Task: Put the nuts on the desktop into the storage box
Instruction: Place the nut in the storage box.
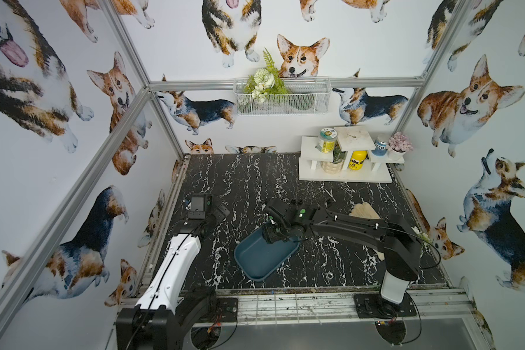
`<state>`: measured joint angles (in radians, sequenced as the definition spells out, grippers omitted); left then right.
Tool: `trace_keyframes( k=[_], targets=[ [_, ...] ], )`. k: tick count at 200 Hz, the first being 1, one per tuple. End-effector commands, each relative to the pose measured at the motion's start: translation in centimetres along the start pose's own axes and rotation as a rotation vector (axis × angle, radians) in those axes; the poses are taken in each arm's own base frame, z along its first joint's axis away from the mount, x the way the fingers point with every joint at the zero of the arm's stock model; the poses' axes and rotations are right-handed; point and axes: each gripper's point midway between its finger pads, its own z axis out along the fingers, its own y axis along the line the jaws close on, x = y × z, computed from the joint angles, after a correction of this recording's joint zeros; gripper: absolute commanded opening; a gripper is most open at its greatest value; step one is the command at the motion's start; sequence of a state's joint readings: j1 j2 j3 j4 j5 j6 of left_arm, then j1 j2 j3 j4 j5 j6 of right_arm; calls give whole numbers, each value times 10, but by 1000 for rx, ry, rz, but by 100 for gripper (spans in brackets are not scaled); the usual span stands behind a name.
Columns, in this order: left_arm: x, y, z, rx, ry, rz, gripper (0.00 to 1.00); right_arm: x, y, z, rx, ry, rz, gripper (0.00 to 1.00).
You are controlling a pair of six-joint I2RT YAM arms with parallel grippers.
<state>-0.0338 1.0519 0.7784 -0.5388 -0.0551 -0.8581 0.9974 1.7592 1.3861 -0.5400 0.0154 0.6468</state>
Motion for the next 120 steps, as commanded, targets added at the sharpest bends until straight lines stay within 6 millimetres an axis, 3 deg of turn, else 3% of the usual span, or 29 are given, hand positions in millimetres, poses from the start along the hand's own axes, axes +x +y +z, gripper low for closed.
trace_keyframes(
  k=[1, 12, 49, 79, 120],
  targets=[
    [-6, -27, -10, 108, -23, 96, 100, -17, -4, -21, -44, -84, 61, 68],
    [-6, -39, -15, 161, -38, 123, 100, -22, -16, -32, -33, -129, 84, 72],
    [1, -77, -31, 257, -74, 244, 99, -24, -79, -63, 65, -224, 204, 100],
    [19, -110, -36, 265, -64, 389, 99, -13, -131, -79, 175, -265, 314, 100],
    [75, -167, -25, 264, 54, 656, 99, 11, -195, -96, 294, -333, 516, 100]
  ],
)
